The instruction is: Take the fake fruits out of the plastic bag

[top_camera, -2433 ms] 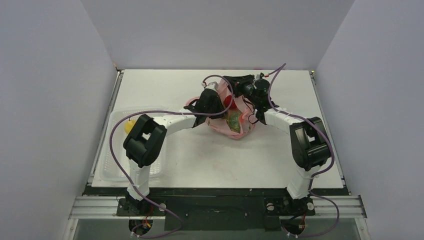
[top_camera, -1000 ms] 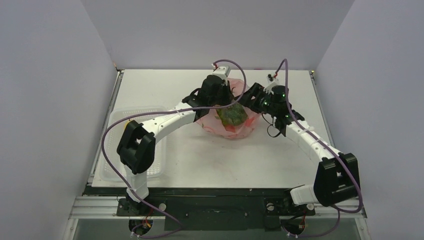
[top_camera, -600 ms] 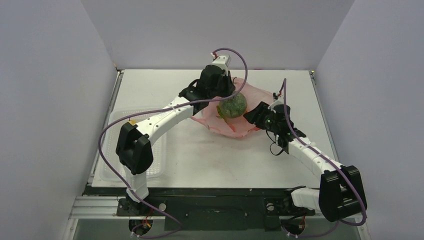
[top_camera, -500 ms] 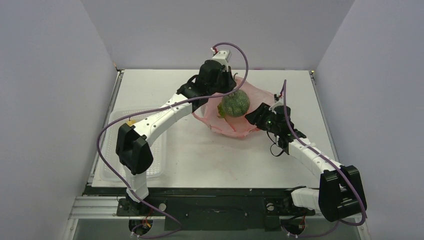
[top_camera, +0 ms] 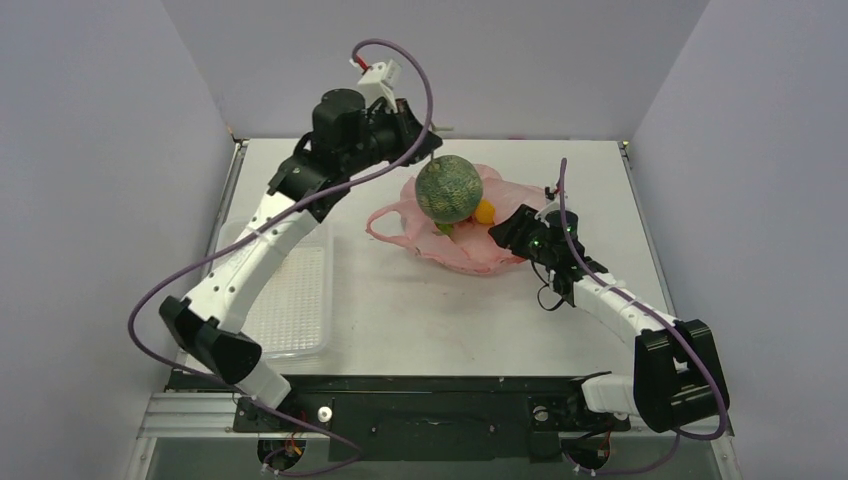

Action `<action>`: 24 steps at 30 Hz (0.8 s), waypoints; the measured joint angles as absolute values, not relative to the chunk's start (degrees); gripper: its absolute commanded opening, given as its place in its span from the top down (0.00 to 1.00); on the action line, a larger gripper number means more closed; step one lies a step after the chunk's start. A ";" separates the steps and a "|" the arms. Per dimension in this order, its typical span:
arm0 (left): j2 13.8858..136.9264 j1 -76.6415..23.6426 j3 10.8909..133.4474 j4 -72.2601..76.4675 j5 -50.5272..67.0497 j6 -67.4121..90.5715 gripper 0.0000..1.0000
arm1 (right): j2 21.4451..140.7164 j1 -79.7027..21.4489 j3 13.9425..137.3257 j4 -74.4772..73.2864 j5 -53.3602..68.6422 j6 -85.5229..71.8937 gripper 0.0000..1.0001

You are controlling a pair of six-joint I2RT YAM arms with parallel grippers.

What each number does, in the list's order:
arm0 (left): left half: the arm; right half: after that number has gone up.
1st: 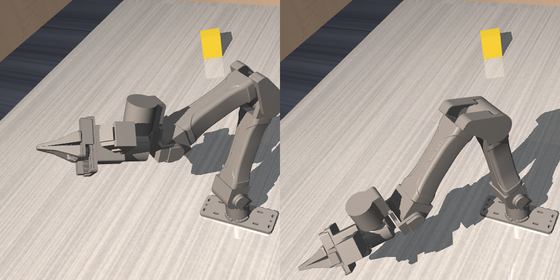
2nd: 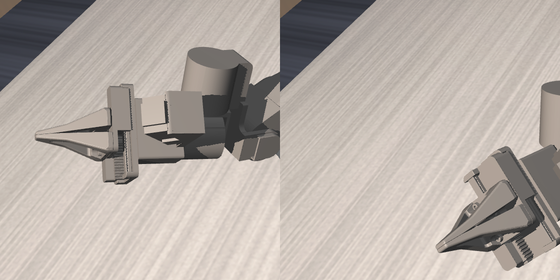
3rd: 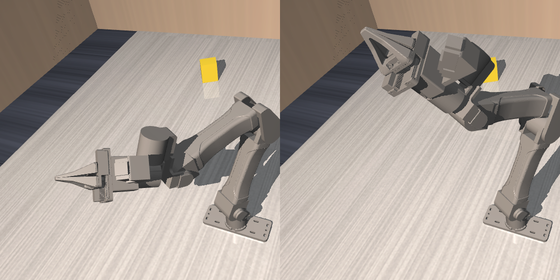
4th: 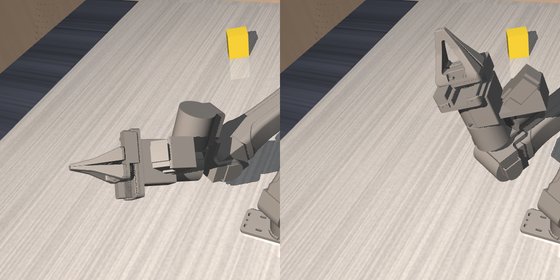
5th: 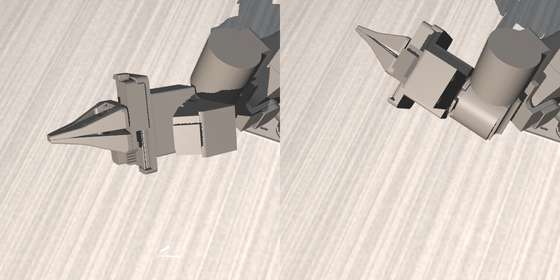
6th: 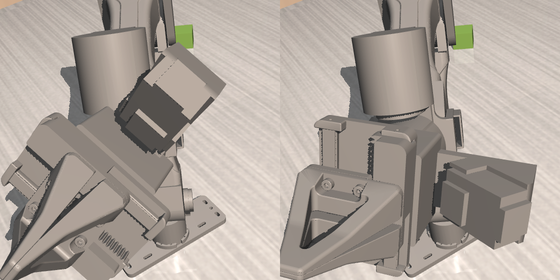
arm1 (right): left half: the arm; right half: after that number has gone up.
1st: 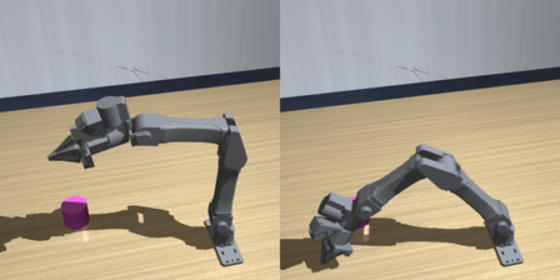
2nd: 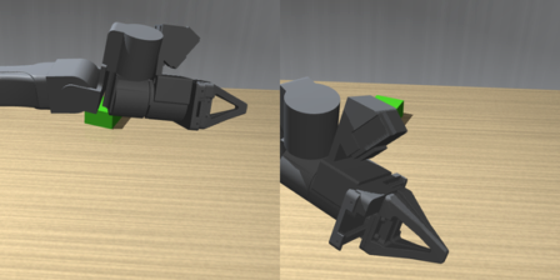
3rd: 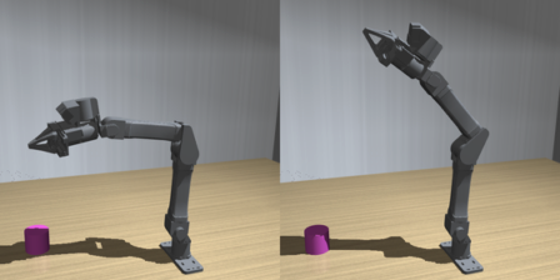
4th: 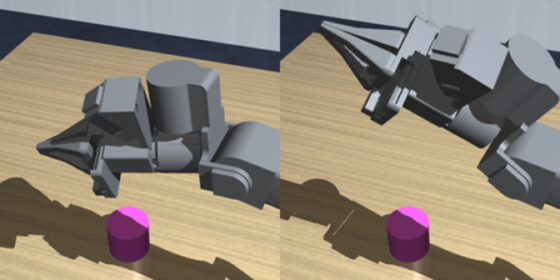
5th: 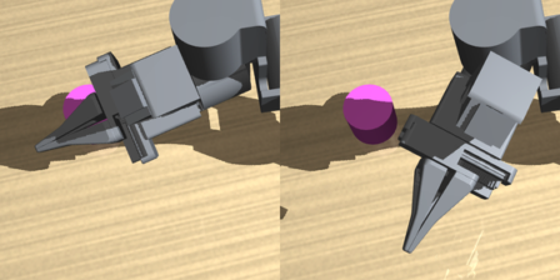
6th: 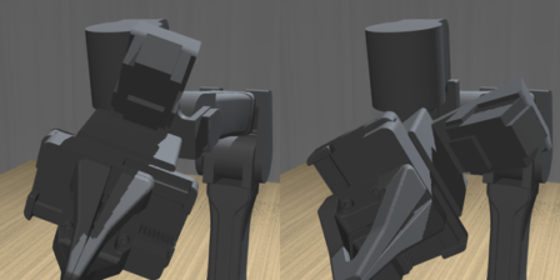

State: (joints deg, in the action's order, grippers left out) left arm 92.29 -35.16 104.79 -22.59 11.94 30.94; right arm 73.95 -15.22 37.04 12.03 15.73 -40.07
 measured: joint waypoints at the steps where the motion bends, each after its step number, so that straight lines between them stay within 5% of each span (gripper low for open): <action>1: 90.30 -34.79 104.79 -24.03 11.25 30.17 1.00 | 73.95 -15.42 36.93 12.10 15.84 -40.05 0.55; 6: 78.19 -34.79 101.95 -32.49 -0.30 24.47 1.00 | 73.95 -16.45 36.77 12.88 16.29 -39.57 0.55; 13: 58.52 -32.38 82.54 -40.58 -25.82 20.62 1.00 | 73.65 -17.37 36.62 12.78 16.78 -38.22 0.55; 24: 56.25 -17.10 60.97 -37.19 -36.95 24.84 1.00 | 72.05 -17.69 36.56 12.73 16.86 -37.43 0.55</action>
State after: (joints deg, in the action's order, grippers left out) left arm 56.25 -17.10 60.97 -37.19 -36.95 24.84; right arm 72.05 -17.69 36.56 12.73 16.86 -37.43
